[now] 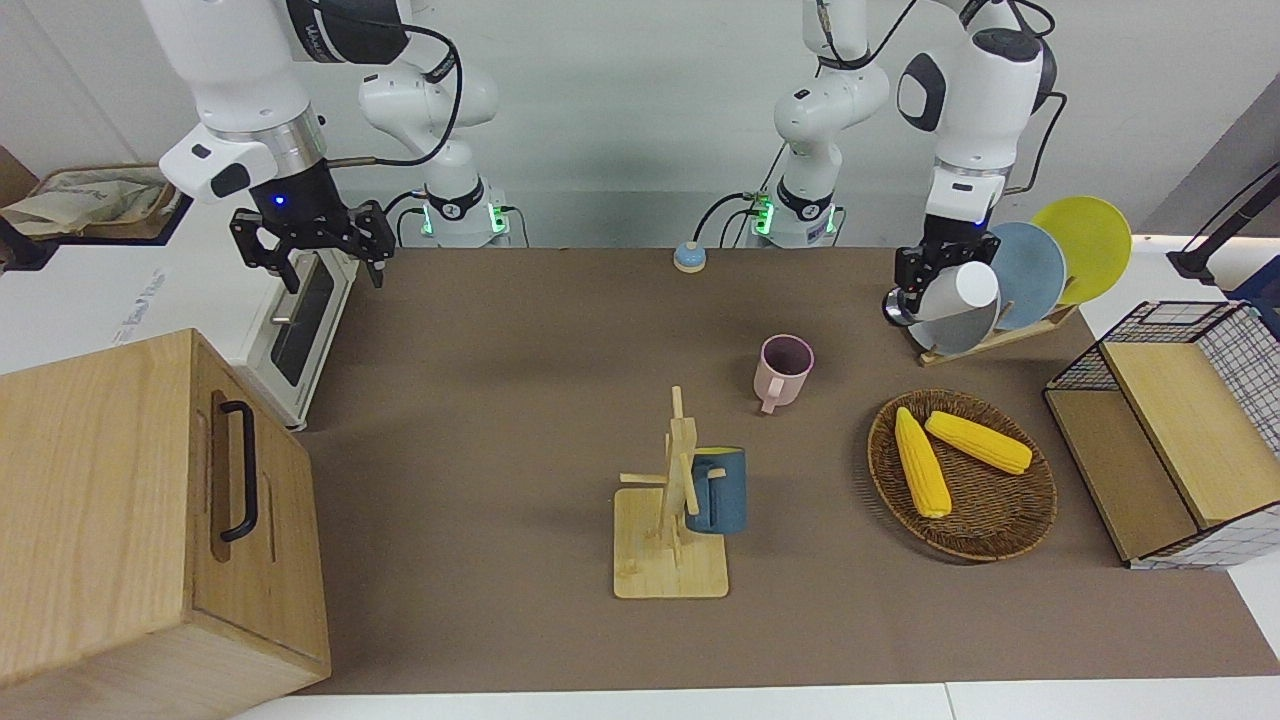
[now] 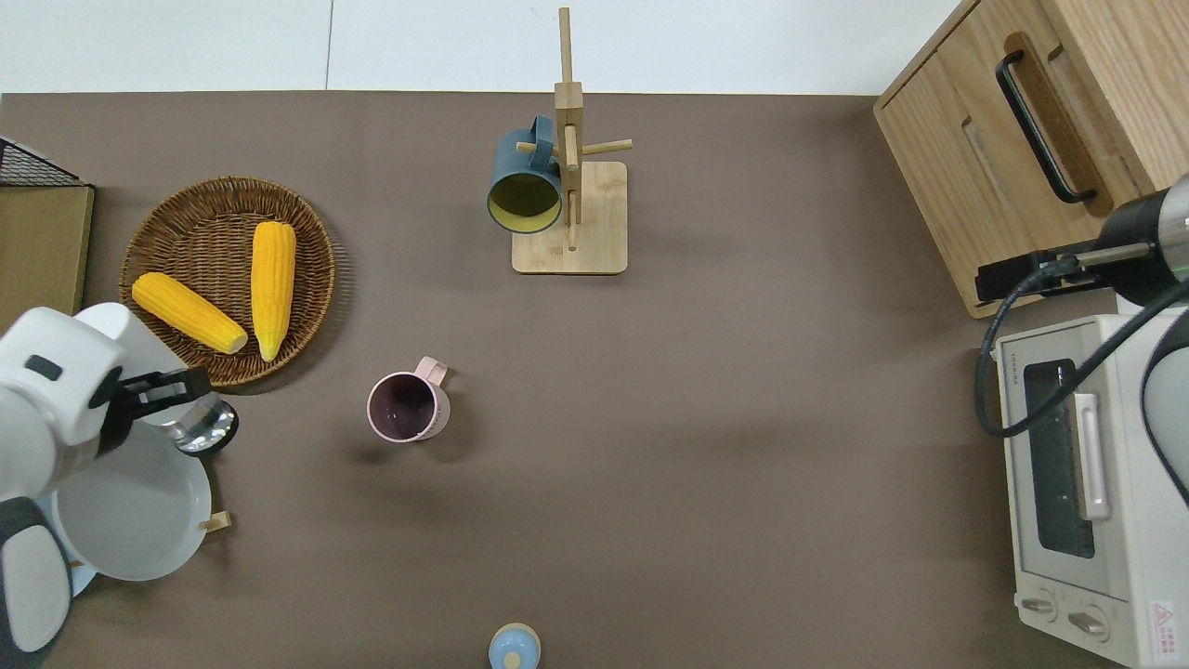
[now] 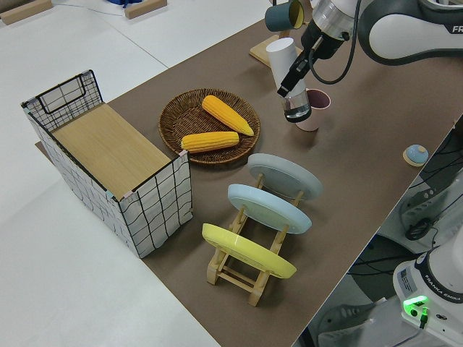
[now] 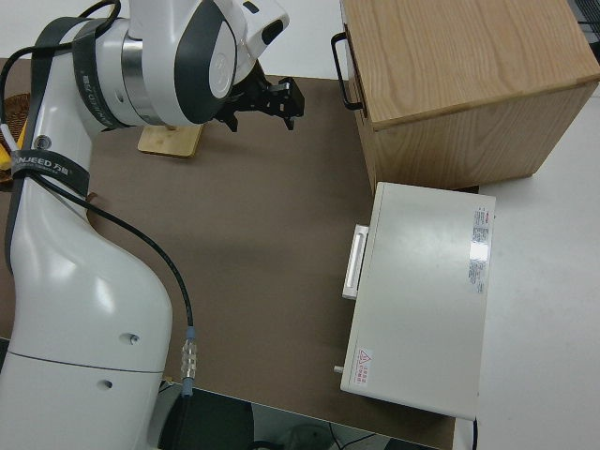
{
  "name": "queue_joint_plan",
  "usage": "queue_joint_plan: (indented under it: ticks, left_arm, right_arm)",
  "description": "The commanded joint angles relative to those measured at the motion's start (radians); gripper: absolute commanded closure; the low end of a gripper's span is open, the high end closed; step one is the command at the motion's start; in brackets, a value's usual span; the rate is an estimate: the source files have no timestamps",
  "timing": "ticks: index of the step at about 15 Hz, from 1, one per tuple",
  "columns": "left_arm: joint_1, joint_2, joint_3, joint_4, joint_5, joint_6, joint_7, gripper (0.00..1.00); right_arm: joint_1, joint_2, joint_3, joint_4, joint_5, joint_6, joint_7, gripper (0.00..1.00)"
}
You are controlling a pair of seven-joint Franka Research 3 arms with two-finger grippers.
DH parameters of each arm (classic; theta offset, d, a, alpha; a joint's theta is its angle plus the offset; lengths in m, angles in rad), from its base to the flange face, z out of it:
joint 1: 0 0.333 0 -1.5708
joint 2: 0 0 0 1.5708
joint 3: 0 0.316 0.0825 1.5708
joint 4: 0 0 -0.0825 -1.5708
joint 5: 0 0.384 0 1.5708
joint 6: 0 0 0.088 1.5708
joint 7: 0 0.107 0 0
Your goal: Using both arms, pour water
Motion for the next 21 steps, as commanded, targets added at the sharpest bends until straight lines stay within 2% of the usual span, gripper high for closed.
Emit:
queue_joint_plan:
  ticks: [1,7,9,12,15,18,19,21]
  left_arm:
    - [0.099,-0.009,-0.007,0.127,0.033,0.002,-0.009,1.00]
    - [0.222,0.067,-0.007,0.305,0.062,0.002,0.083,1.00]
    - [0.260,0.078,0.002,0.329,0.058,0.003,0.132,1.00]
    - [0.273,0.128,0.093,0.343,0.047,0.092,0.224,1.00]
    - [0.273,0.281,0.128,0.523,0.047,0.092,0.285,1.00]
    - [0.276,0.441,0.133,0.668,0.024,0.097,0.354,1.00]
    - [0.277,0.484,0.137,0.702,-0.014,0.115,0.391,1.00]
    - [0.279,0.521,0.153,0.699,-0.061,0.198,0.463,1.00]
  right_arm:
    - [-0.003,-0.004,0.000,0.005,0.017,-0.012,-0.007,0.013]
    - [-0.003,-0.004,0.000,0.005,0.017,-0.012,-0.005,0.013]
    - [-0.001,-0.004,0.000,0.005,0.017,-0.012,-0.007,0.013]
    - [-0.003,-0.004,0.000,0.005,0.017,-0.012,-0.007,0.013]
    - [-0.001,-0.004,0.000,0.005,0.017,-0.012,-0.007,0.013]
    - [-0.003,-0.004,0.000,0.005,0.017,-0.012,-0.005,0.013]
    - [-0.003,-0.004,0.002,0.005,0.017,-0.012,-0.005,0.013]
    - [-0.003,-0.004,0.000,0.005,0.017,-0.012,-0.005,0.013]
